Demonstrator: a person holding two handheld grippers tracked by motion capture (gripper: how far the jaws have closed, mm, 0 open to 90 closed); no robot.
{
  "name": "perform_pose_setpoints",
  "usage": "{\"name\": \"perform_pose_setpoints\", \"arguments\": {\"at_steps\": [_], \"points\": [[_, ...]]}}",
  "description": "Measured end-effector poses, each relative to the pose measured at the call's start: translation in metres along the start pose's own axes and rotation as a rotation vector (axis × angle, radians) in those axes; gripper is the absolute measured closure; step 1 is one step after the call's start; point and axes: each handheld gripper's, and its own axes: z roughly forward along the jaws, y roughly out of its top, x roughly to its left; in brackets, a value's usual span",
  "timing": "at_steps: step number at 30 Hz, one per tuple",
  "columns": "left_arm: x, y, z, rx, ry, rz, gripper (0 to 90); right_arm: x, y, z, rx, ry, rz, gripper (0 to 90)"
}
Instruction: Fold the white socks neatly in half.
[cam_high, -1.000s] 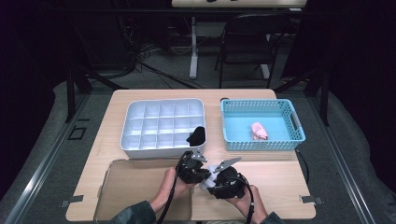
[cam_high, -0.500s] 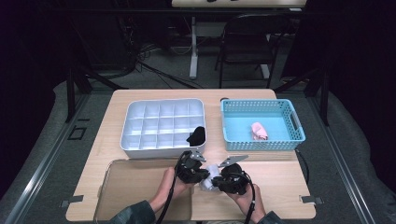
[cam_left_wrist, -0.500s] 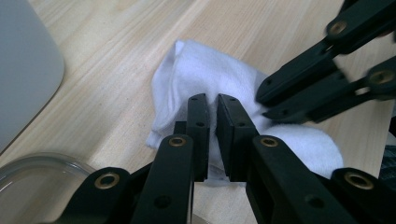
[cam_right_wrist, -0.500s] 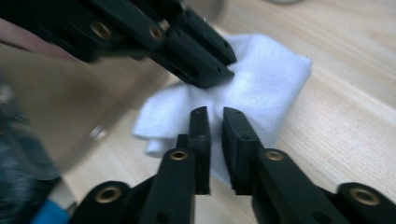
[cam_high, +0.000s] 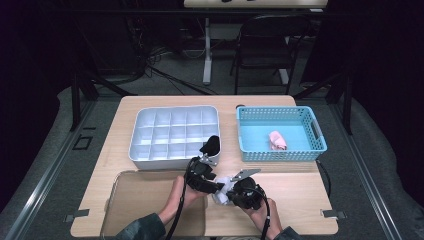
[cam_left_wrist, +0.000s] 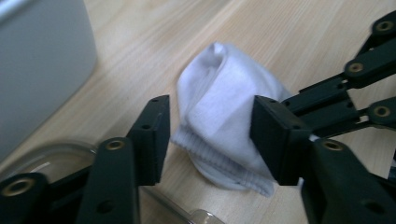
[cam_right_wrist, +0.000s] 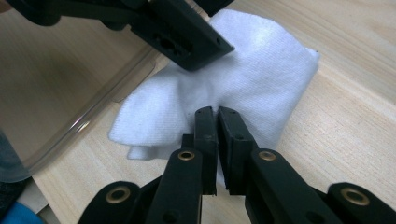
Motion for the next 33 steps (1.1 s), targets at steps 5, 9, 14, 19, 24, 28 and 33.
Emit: {"name": "perform_pose_setpoints", "arguments": {"at_steps": [5,9,14,19,24,28,33], "points": [[0.008,-0.001,0.005,0.04,-0.049,-0.035,43.8,0.001,0.0,0.001,0.001,-0.01,-0.012,86.6],[0.01,-0.002,0.008,0.067,-0.073,-0.061,43.7,0.004,0.0,0.002,0.004,-0.028,-0.022,86.8],[0.011,-0.002,0.009,0.089,-0.095,-0.072,43.5,0.006,-0.001,0.004,0.007,-0.042,-0.018,88.6],[0.012,-0.003,0.011,0.11,-0.125,-0.086,43.1,0.006,-0.003,0.005,0.009,-0.035,0.011,90.0],[0.014,-0.005,0.015,0.136,-0.168,-0.109,42.9,0.006,-0.004,0.006,0.014,-0.038,0.007,90.0],[0.014,-0.005,0.016,0.147,-0.186,-0.109,43.3,0.004,-0.004,0.007,0.008,-0.04,0.007,90.0],[0.012,-0.006,0.017,0.162,-0.22,-0.108,47.5,0.004,-0.004,0.007,0.008,-0.045,-0.001,90.0]]}}
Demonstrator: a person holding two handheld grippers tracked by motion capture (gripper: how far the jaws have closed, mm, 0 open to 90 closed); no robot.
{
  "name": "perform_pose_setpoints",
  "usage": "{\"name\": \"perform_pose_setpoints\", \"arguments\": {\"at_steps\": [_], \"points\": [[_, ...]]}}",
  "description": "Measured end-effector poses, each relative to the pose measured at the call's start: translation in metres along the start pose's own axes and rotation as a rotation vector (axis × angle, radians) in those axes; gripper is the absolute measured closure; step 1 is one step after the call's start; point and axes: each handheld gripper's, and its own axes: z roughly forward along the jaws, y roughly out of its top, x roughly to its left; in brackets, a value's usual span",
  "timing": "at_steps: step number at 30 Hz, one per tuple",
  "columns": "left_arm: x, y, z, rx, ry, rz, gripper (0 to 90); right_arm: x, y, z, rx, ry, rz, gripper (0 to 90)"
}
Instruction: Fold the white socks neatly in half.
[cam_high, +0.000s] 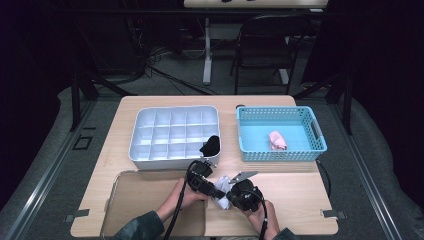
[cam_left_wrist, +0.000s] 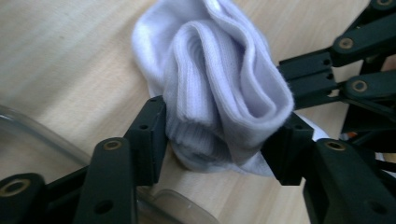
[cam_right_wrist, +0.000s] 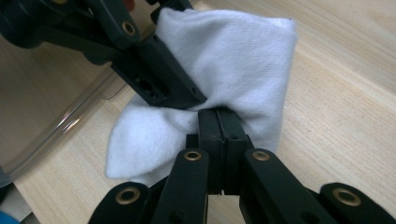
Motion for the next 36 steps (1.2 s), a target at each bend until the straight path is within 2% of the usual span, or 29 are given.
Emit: {"name": "perform_pose_setpoints", "arguments": {"at_steps": [6,9,15,19,20,22,24,25,26,28,30,31,32,36], "points": [[0.001,-0.002,0.001,-0.008,-0.028,-0.003,54.9,0.0,0.0,0.0,0.005,-0.001,-0.004,90.0],[-0.002,-0.003,0.001,-0.021,-0.017,0.014,59.2,-0.001,0.0,0.0,-0.003,0.009,0.002,90.0],[-0.005,-0.004,0.0,-0.043,-0.008,0.041,63.9,-0.011,0.001,-0.006,-0.001,0.065,0.008,87.5],[-0.006,-0.004,-0.001,-0.052,0.002,0.052,64.2,-0.014,0.0,-0.014,-0.023,0.059,0.01,81.4],[-0.008,-0.004,-0.002,-0.057,0.011,0.065,64.2,-0.017,-0.001,-0.021,-0.05,0.044,0.019,75.8],[-0.011,-0.004,-0.002,-0.064,0.018,0.073,64.2,-0.021,-0.002,-0.028,-0.072,0.032,0.025,73.1],[-0.013,-0.004,-0.003,-0.071,0.031,0.09,64.2,-0.025,-0.004,-0.032,-0.084,0.015,0.033,66.7],[-0.013,-0.004,-0.003,-0.071,0.031,0.09,64.2,-0.025,-0.004,-0.032,-0.084,0.015,0.033,66.7],[-0.014,-0.004,-0.003,-0.079,0.036,0.095,64.2,-0.027,-0.004,-0.033,-0.089,0.011,0.051,61.6],[-0.016,-0.004,-0.007,-0.093,0.064,0.118,64.1,-0.035,-0.005,-0.033,-0.078,-0.02,0.063,46.7],[-0.02,-0.004,-0.011,-0.1,0.122,0.147,64.1,-0.039,-0.006,-0.034,-0.072,-0.039,0.075,39.1],[-0.02,-0.004,-0.011,-0.1,0.122,0.147,64.1,-0.042,-0.006,-0.034,-0.067,-0.04,0.077,35.6],[-0.023,-0.004,-0.015,-0.117,0.15,0.163,64.1,-0.043,-0.007,-0.034,-0.056,-0.047,0.083,30.3],[-0.03,-0.005,-0.021,-0.123,0.191,0.206,64.1,-0.049,-0.008,-0.028,-0.025,-0.081,0.1,18.9]]}}
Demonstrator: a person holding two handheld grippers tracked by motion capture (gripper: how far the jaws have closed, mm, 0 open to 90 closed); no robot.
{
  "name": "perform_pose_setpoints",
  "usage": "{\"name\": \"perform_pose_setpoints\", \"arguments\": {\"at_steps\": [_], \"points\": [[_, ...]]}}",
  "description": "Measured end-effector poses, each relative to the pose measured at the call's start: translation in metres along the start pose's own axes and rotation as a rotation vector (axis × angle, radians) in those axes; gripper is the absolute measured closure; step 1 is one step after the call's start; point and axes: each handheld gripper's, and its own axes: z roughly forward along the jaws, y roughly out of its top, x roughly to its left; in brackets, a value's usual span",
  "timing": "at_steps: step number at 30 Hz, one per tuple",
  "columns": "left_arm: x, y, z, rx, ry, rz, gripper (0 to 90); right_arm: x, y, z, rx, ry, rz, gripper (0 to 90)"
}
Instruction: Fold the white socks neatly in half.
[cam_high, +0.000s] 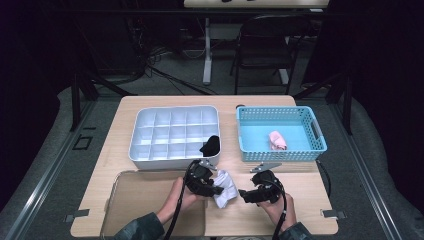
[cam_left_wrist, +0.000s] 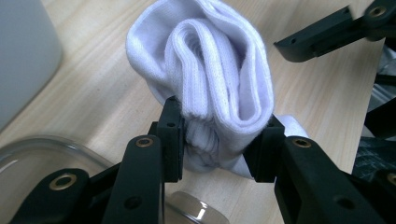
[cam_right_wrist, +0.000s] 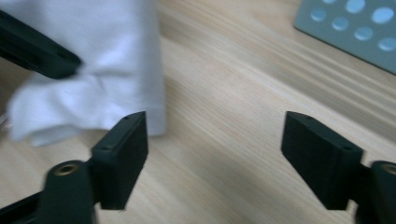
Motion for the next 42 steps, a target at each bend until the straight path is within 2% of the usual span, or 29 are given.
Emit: {"name": "perform_pose_setpoints", "arguments": {"at_steps": [2,5,9,19,20,24,30,42], "points": [[-0.002,0.0,-0.005,-0.004,0.03,0.023,64.0,-0.003,0.0,0.003,0.019,-0.005,-0.001,15.5],[-0.002,0.0,-0.006,-0.007,0.034,0.027,63.9,-0.006,-0.001,0.005,0.031,-0.012,0.007,13.8],[-0.002,0.0,-0.015,-0.018,0.076,0.053,63.8,-0.011,-0.002,0.005,0.04,-0.027,0.015,8.5],[-0.002,-0.001,-0.03,-0.04,0.141,0.09,63.6,-0.011,-0.003,0.006,0.024,-0.035,0.019,6.9],[-0.003,-0.001,-0.034,-0.042,0.155,0.097,63.6,-0.013,-0.002,0.005,0.046,-0.045,0.009,5.6],[-0.002,-0.002,-0.04,-0.049,0.183,0.107,63.6,-0.015,-0.002,0.005,0.043,-0.048,0.015,3.3],[-0.002,-0.003,-0.05,-0.061,0.21,0.116,63.5,-0.017,-0.002,0.006,0.048,-0.054,0.016,3.0],[-0.001,-0.002,-0.061,-0.083,0.239,0.111,63.4,-0.018,-0.002,0.007,0.053,-0.057,0.017,3.1]]}}
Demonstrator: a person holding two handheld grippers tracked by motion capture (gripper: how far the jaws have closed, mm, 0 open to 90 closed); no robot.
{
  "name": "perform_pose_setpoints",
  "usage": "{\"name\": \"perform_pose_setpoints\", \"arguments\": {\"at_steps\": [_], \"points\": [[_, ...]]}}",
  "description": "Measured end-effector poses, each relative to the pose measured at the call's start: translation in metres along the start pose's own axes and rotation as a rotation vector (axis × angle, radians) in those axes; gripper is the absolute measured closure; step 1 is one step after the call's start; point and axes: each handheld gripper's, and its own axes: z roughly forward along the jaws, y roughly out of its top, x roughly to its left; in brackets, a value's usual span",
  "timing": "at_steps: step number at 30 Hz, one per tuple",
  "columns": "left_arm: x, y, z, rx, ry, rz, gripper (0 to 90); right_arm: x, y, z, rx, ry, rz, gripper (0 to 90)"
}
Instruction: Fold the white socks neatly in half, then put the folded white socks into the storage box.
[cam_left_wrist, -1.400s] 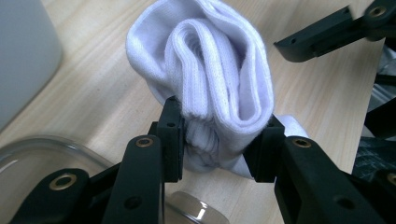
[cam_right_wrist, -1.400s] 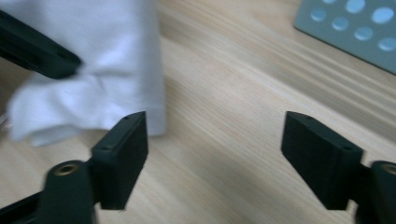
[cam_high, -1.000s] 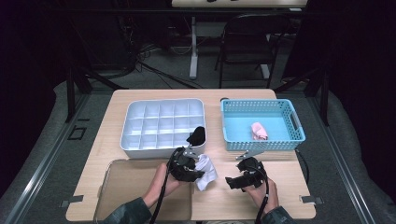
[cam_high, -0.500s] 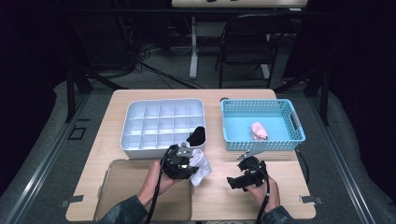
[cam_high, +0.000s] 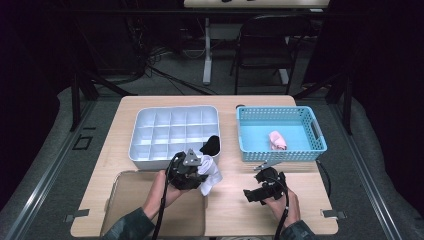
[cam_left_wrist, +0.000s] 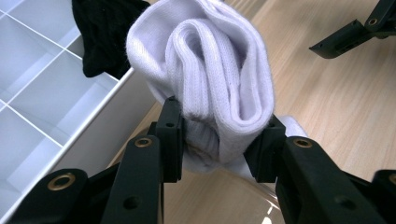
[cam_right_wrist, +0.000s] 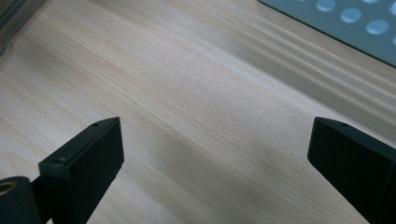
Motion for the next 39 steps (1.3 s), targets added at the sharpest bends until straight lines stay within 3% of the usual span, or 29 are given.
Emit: {"name": "perform_pose_setpoints", "arguments": {"at_steps": [22,31,39], "points": [[0.015,0.009,-0.03,-0.122,0.11,-0.013,63.4,0.0,0.0,0.0,0.003,-0.007,-0.005,3.2],[0.035,0.013,-0.035,-0.164,0.188,-0.039,63.4,0.001,0.001,0.0,0.014,-0.02,-0.011,3.2],[0.048,0.015,-0.029,-0.163,0.234,-0.054,63.4,0.001,0.001,0.001,0.013,-0.024,-0.009,3.2]]}}
